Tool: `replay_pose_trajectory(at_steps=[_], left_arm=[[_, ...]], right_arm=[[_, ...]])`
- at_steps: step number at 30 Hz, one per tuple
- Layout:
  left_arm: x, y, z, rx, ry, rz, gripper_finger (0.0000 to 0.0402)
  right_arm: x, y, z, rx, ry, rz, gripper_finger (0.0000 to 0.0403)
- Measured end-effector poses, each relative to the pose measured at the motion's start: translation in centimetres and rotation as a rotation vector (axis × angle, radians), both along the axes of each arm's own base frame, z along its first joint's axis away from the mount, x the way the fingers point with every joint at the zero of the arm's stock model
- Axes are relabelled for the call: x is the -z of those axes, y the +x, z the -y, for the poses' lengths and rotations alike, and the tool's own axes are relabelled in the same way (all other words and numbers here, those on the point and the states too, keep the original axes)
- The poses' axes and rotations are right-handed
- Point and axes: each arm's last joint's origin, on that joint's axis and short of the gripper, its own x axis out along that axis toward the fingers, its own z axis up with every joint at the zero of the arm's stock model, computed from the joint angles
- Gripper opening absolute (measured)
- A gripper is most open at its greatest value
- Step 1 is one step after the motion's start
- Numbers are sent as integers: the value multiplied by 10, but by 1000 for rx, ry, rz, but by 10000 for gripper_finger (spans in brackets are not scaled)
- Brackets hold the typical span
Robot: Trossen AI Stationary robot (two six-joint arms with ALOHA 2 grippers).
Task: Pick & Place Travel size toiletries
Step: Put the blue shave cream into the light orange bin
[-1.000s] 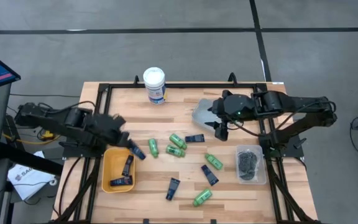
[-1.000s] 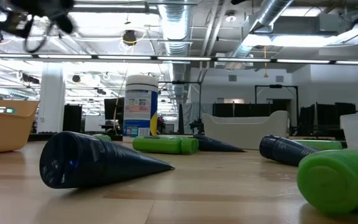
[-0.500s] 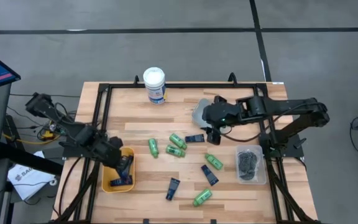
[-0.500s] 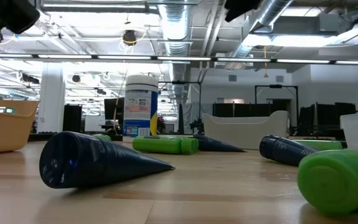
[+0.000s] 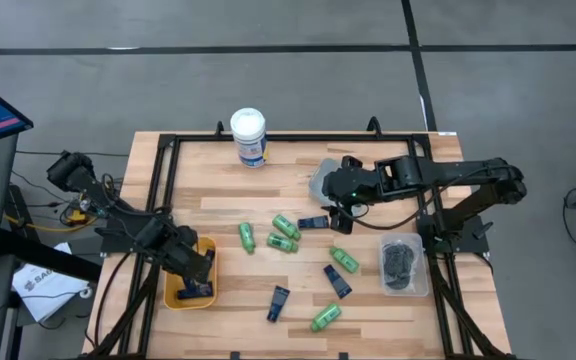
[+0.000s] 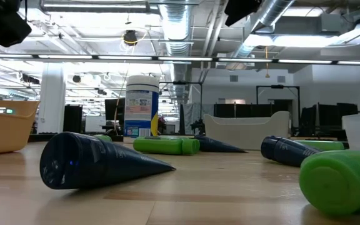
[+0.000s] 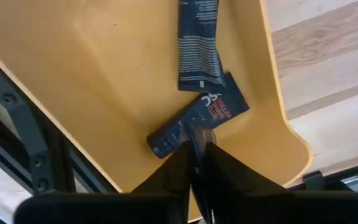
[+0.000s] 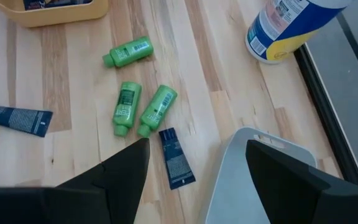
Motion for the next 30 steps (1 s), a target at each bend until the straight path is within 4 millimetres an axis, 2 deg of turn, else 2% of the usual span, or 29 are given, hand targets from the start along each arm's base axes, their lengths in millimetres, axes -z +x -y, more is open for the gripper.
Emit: replay_pose_trajectory(at_steps=[7,19,23,30], left_arm=[[0,-1,-1,28,15,-6,90],[-6,-4,-5,43,1,48,234],[-16,-8,-12,15,2,130,249],[-36,-12,-28,-79,31,376,250]], right_arm=[[0,0,0,-1,1,-1,260],[-2,-2,0,-9,-4,6,260],[-11,-9,3,-3,-2,35,260],[-41,-31,11,23,6,163,260]])
